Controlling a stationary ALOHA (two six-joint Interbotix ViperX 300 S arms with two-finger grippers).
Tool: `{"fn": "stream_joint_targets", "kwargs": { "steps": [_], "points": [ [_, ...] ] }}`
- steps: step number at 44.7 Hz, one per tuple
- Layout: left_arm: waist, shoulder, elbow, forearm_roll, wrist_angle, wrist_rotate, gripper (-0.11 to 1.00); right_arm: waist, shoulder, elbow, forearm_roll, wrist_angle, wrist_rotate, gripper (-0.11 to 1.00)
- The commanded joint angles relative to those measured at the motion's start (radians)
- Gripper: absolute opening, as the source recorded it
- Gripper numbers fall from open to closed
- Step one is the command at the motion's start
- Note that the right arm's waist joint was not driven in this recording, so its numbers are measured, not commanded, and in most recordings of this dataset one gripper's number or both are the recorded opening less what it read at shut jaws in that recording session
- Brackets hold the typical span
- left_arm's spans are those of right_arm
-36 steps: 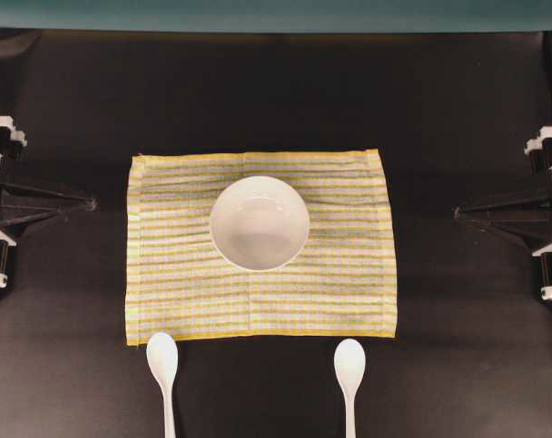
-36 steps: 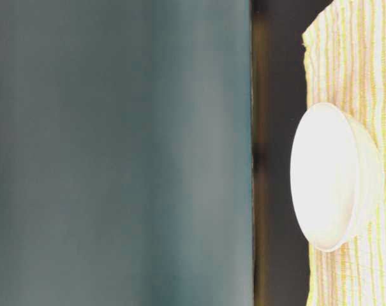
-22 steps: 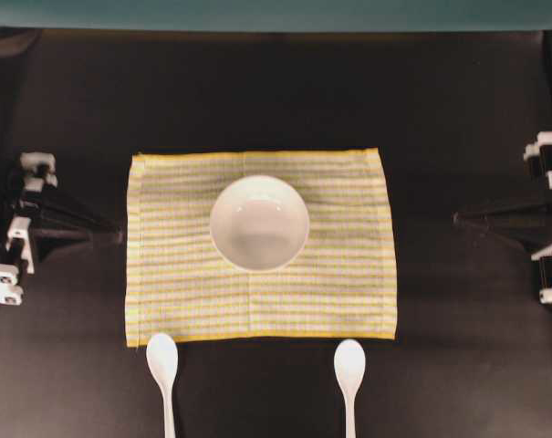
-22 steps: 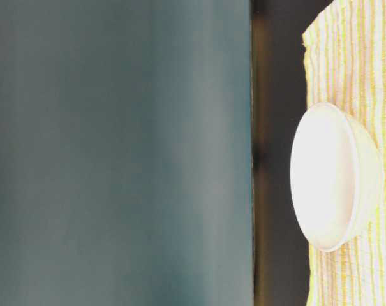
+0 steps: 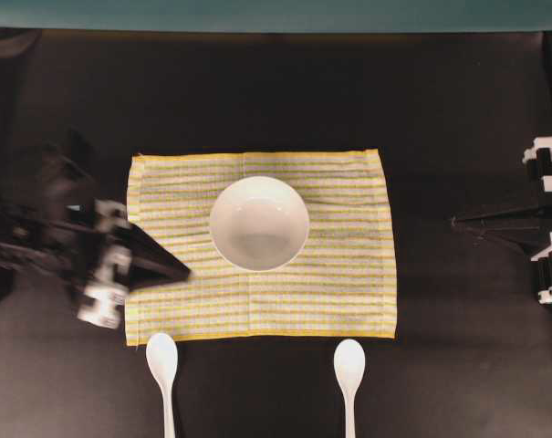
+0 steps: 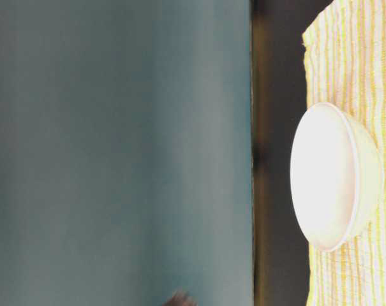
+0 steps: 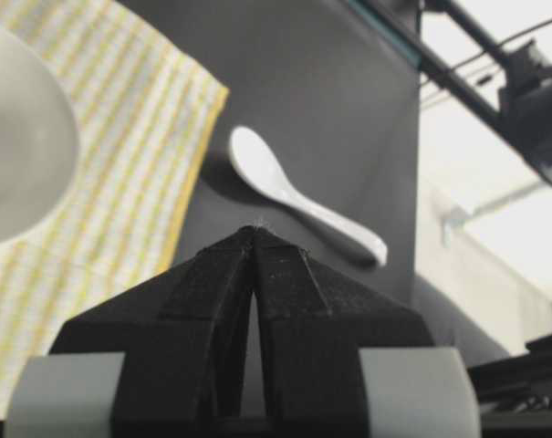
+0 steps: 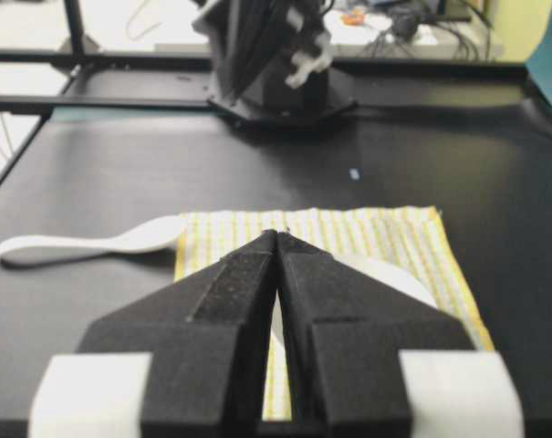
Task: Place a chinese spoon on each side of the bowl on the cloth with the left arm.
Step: 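Move the left gripper over the cloth toward the right white spoon, then lower the left gripper and grasp the right spoon's bowl end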
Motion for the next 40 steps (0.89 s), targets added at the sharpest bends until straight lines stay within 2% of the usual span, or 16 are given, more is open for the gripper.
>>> {"fn": "stream_joint_targets", "kwargs": {
  "steps": [1, 10, 21, 26, 31, 40],
  "points": [
    [-0.021, 0.118, -0.104, 0.003, 0.002, -0.002, 0.01, 0.0, 0.005, -0.005, 0.003, -0.003, 0.008, 0.01],
    [-0.043, 0.321, -0.287, 0.003, 0.08, -0.003, 0.06, 0.0, 0.005, 0.0, 0.003, 0.018, 0.006, 0.01],
    [-0.061, 0.525, -0.43, 0.005, 0.055, 0.011, 0.12, 0.0, 0.002, 0.014, 0.003, 0.015, 0.006, 0.01],
    [-0.08, 0.594, -0.494, 0.005, 0.034, 0.011, 0.18, 0.0, 0.0, 0.017, 0.003, 0.012, 0.006, 0.01],
    [-0.086, 0.641, -0.534, 0.005, 0.034, 0.011, 0.3, 0.0, 0.0, 0.017, 0.003, 0.012, 0.006, 0.01],
    [-0.083, 0.715, -0.58, 0.005, 0.034, 0.011, 0.66, 0.0, 0.0, 0.018, 0.003, 0.011, 0.006, 0.01]
  ]
}}
